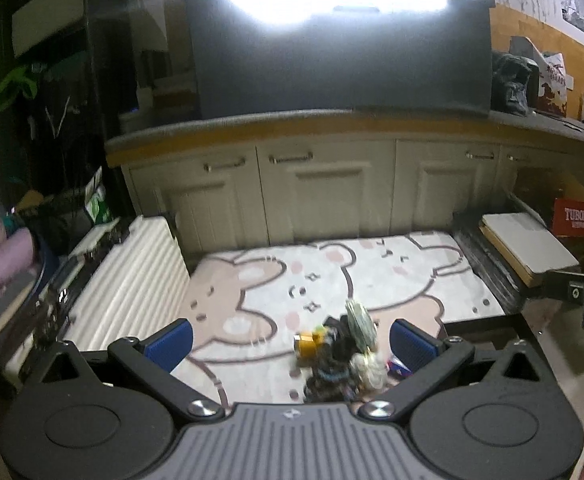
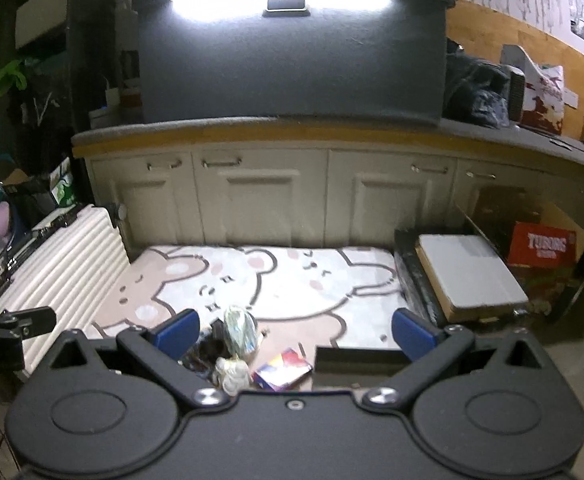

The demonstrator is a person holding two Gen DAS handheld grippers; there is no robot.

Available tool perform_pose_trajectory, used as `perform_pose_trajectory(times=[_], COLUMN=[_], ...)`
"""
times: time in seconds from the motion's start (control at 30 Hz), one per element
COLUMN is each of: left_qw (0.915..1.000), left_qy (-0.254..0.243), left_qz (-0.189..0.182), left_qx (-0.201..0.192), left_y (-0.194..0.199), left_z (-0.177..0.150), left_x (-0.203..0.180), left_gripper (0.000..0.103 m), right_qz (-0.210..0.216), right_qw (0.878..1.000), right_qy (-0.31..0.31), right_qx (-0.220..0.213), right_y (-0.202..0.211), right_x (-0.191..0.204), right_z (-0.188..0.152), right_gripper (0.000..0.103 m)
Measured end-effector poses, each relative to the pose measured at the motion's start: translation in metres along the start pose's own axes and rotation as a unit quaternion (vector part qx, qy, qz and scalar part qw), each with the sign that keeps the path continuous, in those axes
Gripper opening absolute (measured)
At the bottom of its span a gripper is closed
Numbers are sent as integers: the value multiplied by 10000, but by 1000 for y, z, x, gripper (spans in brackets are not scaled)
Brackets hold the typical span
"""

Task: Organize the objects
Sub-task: 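Lower the left gripper onto the braided rope while the right gripper grasps the yellow tissue pack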

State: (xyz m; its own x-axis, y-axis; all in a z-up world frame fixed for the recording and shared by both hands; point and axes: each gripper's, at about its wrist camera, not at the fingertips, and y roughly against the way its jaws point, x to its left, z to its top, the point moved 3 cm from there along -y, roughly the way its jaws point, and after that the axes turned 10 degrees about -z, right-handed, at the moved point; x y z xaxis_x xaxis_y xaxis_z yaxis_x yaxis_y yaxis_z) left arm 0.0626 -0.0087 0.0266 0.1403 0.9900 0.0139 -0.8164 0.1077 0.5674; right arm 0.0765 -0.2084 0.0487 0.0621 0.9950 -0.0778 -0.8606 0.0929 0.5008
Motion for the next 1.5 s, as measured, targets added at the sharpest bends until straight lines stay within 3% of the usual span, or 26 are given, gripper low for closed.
perform_pose_trajectory(times=[0.2,0.37,0.6,0.83,0.97,1.17,1.33,1.5], left_qw=[9999,9999,9999,9987,9972,9953,9938,9921], left_qy=[-50,-86,-84,73,260,168,181,11], left_qz=[17,23,28,-138,-228,-353,-573,-757], left_qx=[-106,-76,49,488,657,884,935,1000], left_y=[-28,-61,-112,-162,-183,-207,-217,-224], left_z=[3,-12,-54,-106,-135,-172,-195,-213], left_x=[6,15,30,41,44,38,31,25], left_gripper=[103,103,103,103,103,103,103,103], right_qz=[348,103,136,316,420,579,805,1045], right_qw=[9993,9990,9995,9978,9963,9942,9928,9892], right_qy=[-10,12,266,409,505,640,818,917], right_qx=[-150,-446,-55,412,558,643,334,460], right_y=[-34,-69,-123,-160,-171,-179,-169,-166], right_x=[12,21,28,37,45,54,63,71], right_z=[-9,-39,-88,-144,-168,-198,-206,-211], right_gripper=[103,103,103,103,103,103,103,103])
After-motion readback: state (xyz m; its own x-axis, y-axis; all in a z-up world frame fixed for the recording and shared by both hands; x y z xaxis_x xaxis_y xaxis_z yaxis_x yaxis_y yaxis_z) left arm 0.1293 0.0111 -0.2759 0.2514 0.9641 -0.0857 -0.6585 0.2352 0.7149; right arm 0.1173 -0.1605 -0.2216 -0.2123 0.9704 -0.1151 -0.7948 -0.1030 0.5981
